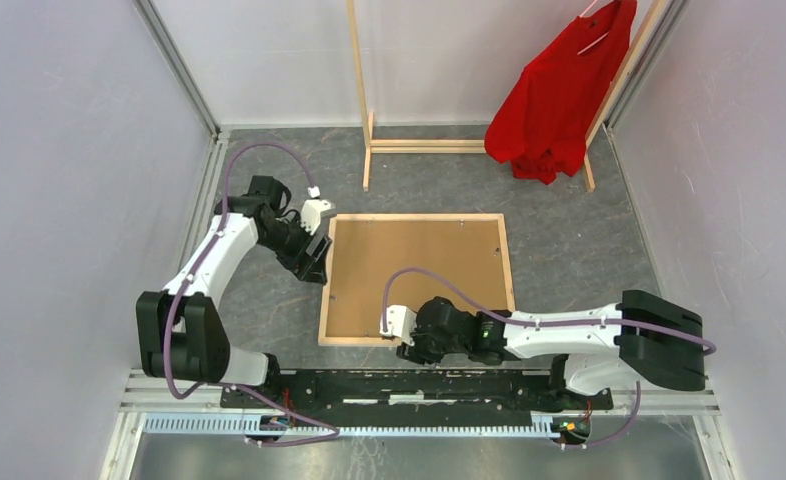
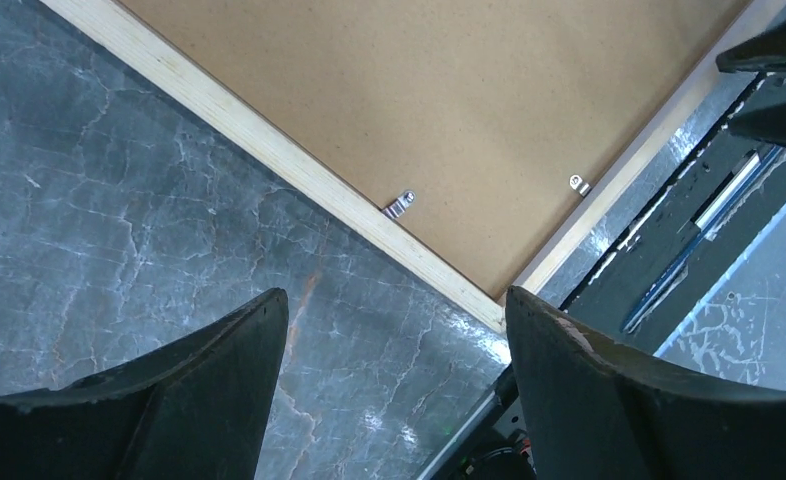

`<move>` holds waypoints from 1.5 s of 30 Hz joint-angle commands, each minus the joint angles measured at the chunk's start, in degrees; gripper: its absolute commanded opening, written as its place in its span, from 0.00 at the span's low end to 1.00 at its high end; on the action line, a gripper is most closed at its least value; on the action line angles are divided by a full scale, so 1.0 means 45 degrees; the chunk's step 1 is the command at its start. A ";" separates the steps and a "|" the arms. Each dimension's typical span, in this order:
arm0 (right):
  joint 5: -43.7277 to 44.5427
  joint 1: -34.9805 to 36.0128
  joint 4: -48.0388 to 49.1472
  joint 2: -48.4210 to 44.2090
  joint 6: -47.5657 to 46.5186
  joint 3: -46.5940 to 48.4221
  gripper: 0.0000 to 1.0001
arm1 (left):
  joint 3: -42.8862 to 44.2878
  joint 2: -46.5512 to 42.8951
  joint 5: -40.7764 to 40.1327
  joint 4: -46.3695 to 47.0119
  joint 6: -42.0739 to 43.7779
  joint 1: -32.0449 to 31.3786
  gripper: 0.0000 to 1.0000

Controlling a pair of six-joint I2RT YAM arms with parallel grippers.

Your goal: Put the photo into the frame

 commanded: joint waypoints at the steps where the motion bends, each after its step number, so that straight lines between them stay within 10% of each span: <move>1: 0.1230 0.0233 0.0557 0.0406 -0.0468 0.0028 0.54 | -0.0354 -0.0958 0.0316 -0.0265 0.0736 0.0006 0.86; 19: 0.1893 0.0245 0.0454 0.0862 0.0043 0.0794 0.02 | -0.3336 -0.6072 0.1215 -0.0281 0.5684 -0.0064 0.95; 35: -0.0152 -0.0930 -0.2453 0.1330 0.1486 0.6407 0.00 | -0.5246 -1.1768 0.1846 -0.0360 1.3043 -0.0365 1.00; 45: -0.0864 -0.1411 -0.3737 0.1586 0.1558 0.7919 0.00 | -0.6938 -1.2491 0.1808 0.2980 1.5145 -0.0370 0.86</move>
